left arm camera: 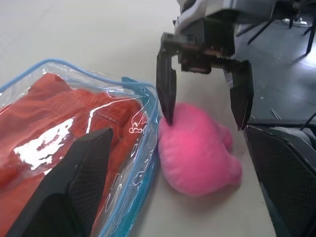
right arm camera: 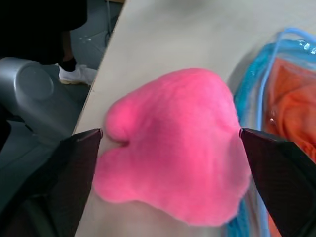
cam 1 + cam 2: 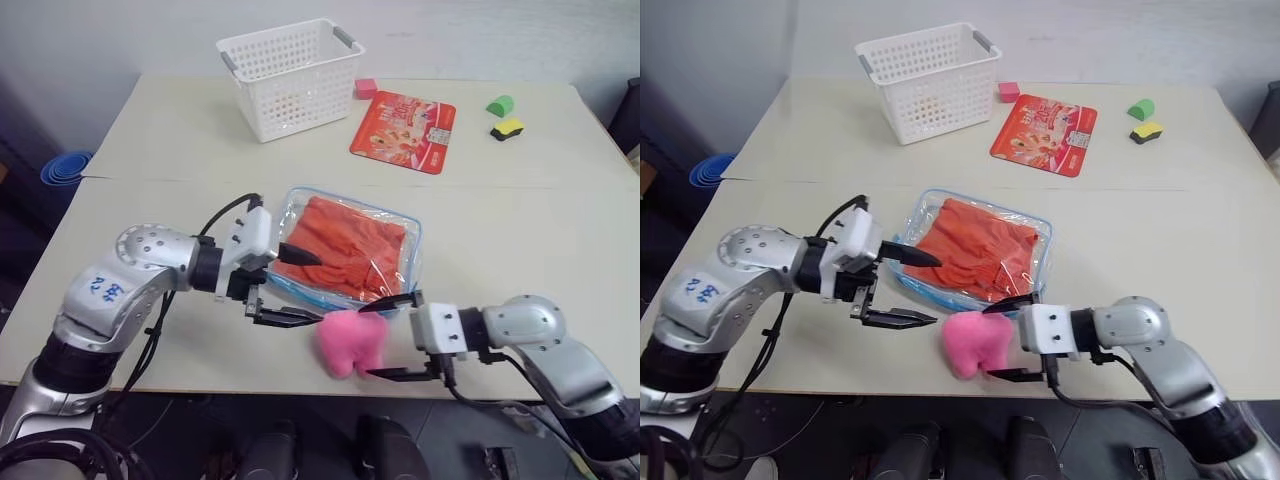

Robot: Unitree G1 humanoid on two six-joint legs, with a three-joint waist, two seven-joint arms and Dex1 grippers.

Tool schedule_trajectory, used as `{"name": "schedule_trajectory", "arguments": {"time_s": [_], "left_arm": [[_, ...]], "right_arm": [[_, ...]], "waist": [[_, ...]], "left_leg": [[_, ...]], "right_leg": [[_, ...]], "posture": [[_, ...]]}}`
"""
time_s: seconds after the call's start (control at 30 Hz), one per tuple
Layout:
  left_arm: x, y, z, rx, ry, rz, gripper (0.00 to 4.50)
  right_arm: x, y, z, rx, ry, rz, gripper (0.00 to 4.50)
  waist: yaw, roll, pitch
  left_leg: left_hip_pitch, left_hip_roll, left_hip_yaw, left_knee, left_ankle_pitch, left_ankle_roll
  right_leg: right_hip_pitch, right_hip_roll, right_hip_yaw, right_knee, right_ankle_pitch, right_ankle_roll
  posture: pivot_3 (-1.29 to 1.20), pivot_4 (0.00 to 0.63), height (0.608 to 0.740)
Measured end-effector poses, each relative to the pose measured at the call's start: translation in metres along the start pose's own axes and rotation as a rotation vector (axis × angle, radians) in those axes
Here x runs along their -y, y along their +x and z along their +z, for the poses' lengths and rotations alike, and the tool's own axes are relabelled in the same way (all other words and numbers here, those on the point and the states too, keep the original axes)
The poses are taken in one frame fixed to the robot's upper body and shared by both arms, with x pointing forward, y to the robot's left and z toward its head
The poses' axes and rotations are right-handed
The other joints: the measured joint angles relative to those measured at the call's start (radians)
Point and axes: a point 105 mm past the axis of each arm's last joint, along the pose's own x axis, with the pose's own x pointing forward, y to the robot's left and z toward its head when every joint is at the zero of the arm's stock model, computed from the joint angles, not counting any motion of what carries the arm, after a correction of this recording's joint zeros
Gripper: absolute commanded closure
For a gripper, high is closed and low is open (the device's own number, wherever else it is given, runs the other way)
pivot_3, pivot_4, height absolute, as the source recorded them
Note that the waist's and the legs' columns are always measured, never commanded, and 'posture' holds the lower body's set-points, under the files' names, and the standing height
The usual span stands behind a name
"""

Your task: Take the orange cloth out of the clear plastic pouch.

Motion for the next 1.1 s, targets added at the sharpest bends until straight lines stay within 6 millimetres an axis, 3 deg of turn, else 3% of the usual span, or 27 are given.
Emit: {"name": "schedule_trajectory", "arguments": {"time_s": [0.13, 0.2, 0.37, 0.53, 0.63, 0.83, 0.93, 1.03, 1.1], "left_arm": [[0.0, 0.016, -0.007, -0.046, 0.095, -0.068, 0.0], [0.004, 0.027, -0.01, -0.061, 0.143, -0.127, 0.0], [0.014, 0.043, -0.025, -0.09, 0.114, -0.249, 0.0], [0.019, 0.053, -0.042, -0.156, 0.168, -0.306, 0.0], [0.021, 0.058, -0.051, -0.183, 0.206, -0.32, 0.6], [0.026, 0.059, -0.057, -0.168, 0.192, -0.325, 2.51], [0.025, 0.058, -0.056, -0.163, 0.189, -0.314, 3.44], [0.024, 0.056, -0.055, -0.155, 0.169, -0.301, 4.29], [0.024, 0.055, -0.054, -0.15, 0.16, -0.296, 4.5]], "right_arm": [[0.011, -0.021, 0.033, 0.059, 0.015, -0.053, 0.03], [0.022, -0.035, 0.041, 0.03, -0.019, -0.107, 0.03], [0.039, -0.065, 0.012, -0.174, -0.093, -0.21, 0.03], [0.046, -0.068, -0.018, -0.272, -0.17, -0.225, 0.03], [0.046, -0.058, -0.028, -0.264, -0.205, -0.221, 0.0], [0.045, -0.041, -0.036, -0.244, -0.241, -0.192, 0.0], [0.052, -0.038, -0.035, -0.228, -0.259, -0.214, 0.62], [0.052, -0.032, -0.039, -0.223, -0.261, -0.208, 1.62], [0.052, -0.029, -0.041, -0.215, -0.263, -0.21, 2.32]], "waist": [[-0.005, 0.0, 0.0], [-0.005, 0.0, 0.0], [-0.003, -0.001, 0.0], [-0.003, -0.001, 0.0], [-0.005, -0.001, 0.0], [-0.004, -0.001, 0.0], [-0.005, -0.001, 0.0], [-0.004, -0.001, 0.0], [-0.004, -0.001, 0.0]], "left_leg": [[0.0, 0.001, 0.001, 0.0, 0.0, 0.0], [0.001, 0.001, 0.001, 0.0, 0.0, 0.0], [0.0, 0.001, 0.002, 0.0, 0.0, 0.001], [0.001, 0.001, 0.003, 0.0, 0.0, 0.001], [0.001, 0.001, 0.003, 0.0, 0.0, 0.001], [0.001, 0.001, 0.003, 0.001, 0.0, 0.001], [0.001, 0.001, 0.003, 0.001, 0.0, 0.001], [0.0, 0.001, 0.002, 0.001, 0.0, 0.001], [0.0, 0.001, 0.002, 0.001, 0.0, 0.001]], "right_leg": [[0.0, 0.0, 0.0, 0.0, 0.0, 0.0], [0.0, 0.001, 0.0, 0.0, 0.0, 0.0], [0.0, 0.001, 0.001, 0.0, 0.0, 0.0], [0.0, 0.001, 0.001, 0.0, 0.0, 0.0], [0.0, 0.002, 0.001, 0.001, 0.0, 0.0], [0.0, 0.001, 0.001, 0.001, 0.0, 0.0], [0.0, 0.001, 0.001, 0.001, 0.0, 0.0], [0.0, 0.001, 0.001, 0.001, 0.0, 0.0], [0.0, 0.001, 0.001, 0.001, 0.0, 0.0]], "posture": [[0.0, 0.15, 0.74], [0.0, 0.15, 0.74], [0.0, 0.15, 0.74], [0.0, 0.15, 0.74], [0.0, 0.15, 0.74], [0.0, 0.15, 0.74], [0.0, 0.15, 0.74], [0.0, 0.15, 0.74], [0.0, 0.15, 0.74]]}}
